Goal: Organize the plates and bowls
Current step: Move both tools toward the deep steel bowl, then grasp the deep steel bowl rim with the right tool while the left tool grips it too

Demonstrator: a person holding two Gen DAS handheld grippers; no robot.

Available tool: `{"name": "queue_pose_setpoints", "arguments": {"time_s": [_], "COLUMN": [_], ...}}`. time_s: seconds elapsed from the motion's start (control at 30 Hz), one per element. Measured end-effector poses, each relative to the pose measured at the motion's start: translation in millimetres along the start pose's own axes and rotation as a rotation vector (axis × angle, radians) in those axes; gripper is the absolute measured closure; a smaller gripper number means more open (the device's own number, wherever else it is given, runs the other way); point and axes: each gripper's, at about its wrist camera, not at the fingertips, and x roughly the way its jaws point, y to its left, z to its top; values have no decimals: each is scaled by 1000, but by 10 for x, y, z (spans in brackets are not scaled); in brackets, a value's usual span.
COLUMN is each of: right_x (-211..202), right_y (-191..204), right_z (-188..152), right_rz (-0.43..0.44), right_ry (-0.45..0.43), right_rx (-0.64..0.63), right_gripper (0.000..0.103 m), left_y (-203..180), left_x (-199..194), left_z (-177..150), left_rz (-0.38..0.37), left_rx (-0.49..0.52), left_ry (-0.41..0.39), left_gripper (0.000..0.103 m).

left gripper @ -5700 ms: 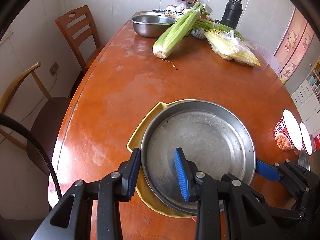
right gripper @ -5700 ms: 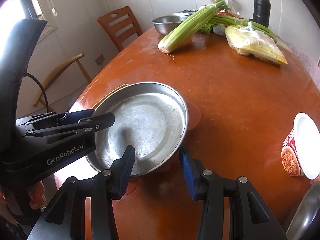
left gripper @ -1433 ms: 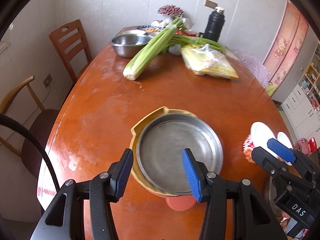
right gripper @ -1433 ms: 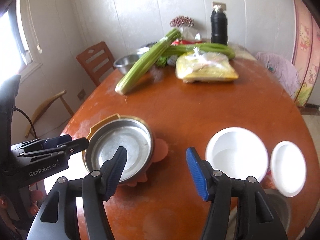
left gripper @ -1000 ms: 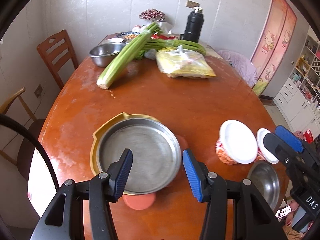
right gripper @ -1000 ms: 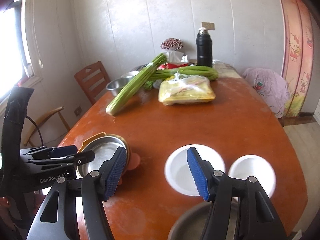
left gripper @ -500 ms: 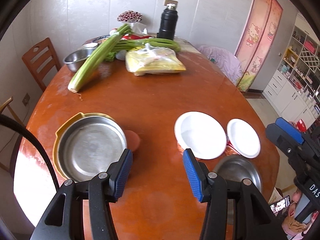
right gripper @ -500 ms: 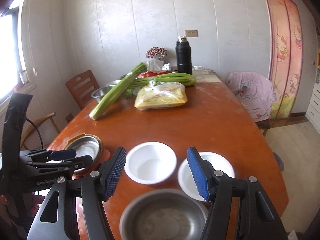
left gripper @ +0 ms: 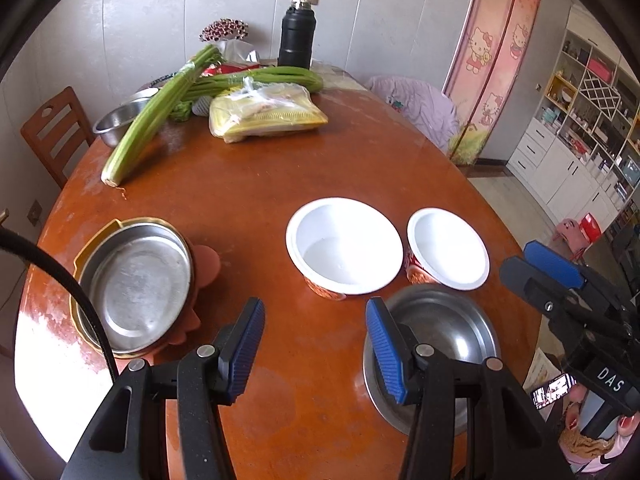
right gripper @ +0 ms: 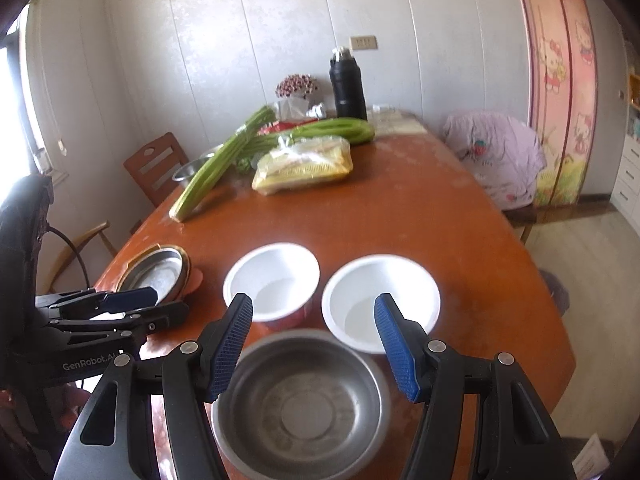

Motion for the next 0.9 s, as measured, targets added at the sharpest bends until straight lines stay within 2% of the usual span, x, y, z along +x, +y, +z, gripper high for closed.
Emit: {"name": "queue_pose_setpoints", "arguments": {"time_s": [0.17, 0.5, 0.77, 0.9], "right_x": [56, 190, 337, 401], "right_y": [-79, -233, -298, -289], "right_z": [-125, -447, -666, -711], "right_rz": [-4, -20, -72, -91], "right_ry": [37, 125, 175, 189], "right_rx": [16, 37, 13, -6], "right_gripper": [37, 37, 38, 46], "left_y": [-129, -379, -462, -477], "left_x": [81, 402, 562, 617], "left_z": [-57, -211, -282, -304], "left_rz": [-3, -30, -29, -32], "left_rx": [36, 95, 113, 116], "left_ry": [13, 93, 130, 140], "left_gripper": [51, 50, 50, 50]}}
